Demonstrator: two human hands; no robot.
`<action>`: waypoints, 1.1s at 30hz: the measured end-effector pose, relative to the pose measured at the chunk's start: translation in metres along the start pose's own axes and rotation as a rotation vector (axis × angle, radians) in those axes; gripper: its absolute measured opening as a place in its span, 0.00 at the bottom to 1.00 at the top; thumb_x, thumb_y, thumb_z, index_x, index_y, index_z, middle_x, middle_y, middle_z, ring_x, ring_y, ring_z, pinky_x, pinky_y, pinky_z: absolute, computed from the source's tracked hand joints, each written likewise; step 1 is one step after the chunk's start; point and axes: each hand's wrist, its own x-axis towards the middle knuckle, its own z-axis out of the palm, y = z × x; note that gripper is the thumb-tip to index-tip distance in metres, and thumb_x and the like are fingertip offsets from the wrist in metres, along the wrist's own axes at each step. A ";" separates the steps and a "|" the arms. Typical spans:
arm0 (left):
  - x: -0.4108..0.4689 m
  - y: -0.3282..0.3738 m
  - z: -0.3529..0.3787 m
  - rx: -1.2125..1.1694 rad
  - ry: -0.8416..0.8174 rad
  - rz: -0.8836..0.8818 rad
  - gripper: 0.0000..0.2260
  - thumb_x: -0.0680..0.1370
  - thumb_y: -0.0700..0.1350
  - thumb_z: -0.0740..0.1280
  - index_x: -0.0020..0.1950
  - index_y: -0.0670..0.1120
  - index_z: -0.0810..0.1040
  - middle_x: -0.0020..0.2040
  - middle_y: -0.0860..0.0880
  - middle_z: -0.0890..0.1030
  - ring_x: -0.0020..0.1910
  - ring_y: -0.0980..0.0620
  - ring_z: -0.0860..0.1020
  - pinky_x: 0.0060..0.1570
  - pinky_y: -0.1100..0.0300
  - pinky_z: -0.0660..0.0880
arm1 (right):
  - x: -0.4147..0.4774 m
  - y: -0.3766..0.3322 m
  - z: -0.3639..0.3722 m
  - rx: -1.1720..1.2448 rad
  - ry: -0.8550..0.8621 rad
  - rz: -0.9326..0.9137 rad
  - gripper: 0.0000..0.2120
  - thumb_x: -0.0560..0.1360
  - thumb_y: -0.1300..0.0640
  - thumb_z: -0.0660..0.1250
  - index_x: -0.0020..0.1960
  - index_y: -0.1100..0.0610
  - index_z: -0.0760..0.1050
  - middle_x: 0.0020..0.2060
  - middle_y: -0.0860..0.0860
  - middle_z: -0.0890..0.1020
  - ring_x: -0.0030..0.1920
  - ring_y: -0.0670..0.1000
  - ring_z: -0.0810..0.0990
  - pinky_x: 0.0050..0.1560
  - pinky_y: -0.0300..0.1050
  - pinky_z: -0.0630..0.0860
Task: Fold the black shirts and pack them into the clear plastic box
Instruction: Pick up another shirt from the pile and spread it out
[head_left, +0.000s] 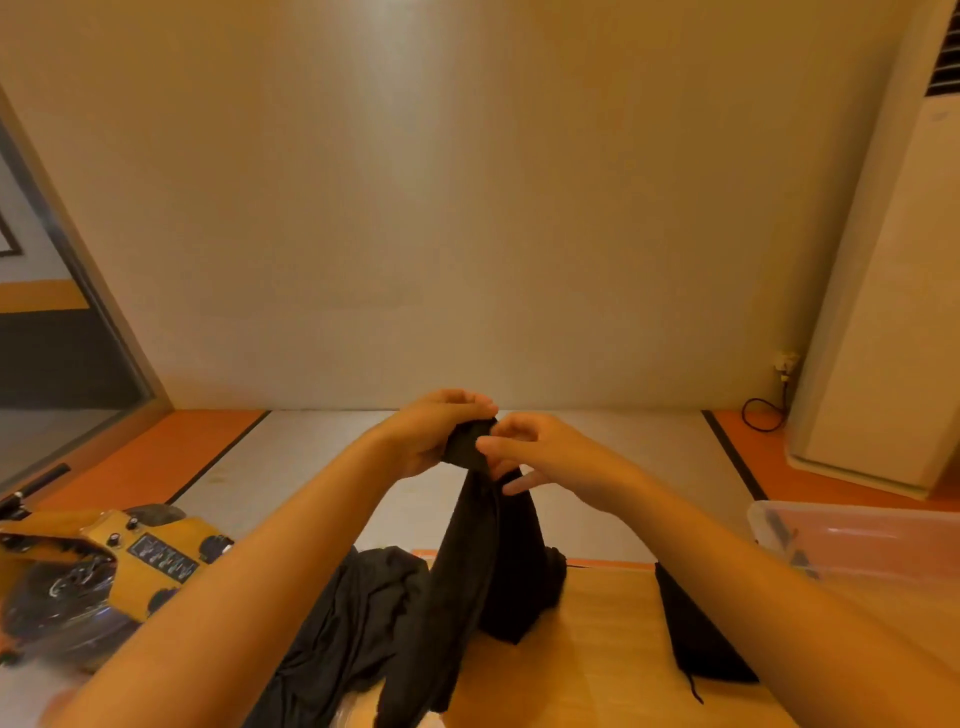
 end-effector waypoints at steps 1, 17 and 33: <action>0.001 -0.003 0.004 -0.028 0.005 0.033 0.06 0.79 0.44 0.66 0.54 0.44 0.78 0.49 0.43 0.80 0.46 0.48 0.81 0.40 0.60 0.79 | 0.000 0.001 0.005 0.002 0.030 -0.002 0.17 0.75 0.48 0.69 0.58 0.57 0.73 0.51 0.54 0.81 0.51 0.51 0.82 0.50 0.45 0.81; -0.012 -0.033 0.030 0.113 -0.012 0.290 0.18 0.84 0.53 0.50 0.70 0.53 0.72 0.68 0.49 0.75 0.67 0.50 0.73 0.67 0.53 0.68 | 0.011 0.017 0.025 0.218 0.407 0.055 0.12 0.76 0.55 0.68 0.57 0.59 0.74 0.50 0.53 0.79 0.52 0.53 0.79 0.39 0.37 0.78; -0.029 -0.099 0.079 0.079 0.478 0.501 0.30 0.73 0.44 0.74 0.71 0.53 0.64 0.66 0.58 0.71 0.64 0.64 0.70 0.60 0.68 0.71 | 0.011 0.005 0.022 0.619 0.421 0.154 0.10 0.83 0.59 0.53 0.49 0.60 0.72 0.44 0.60 0.81 0.44 0.60 0.84 0.50 0.50 0.81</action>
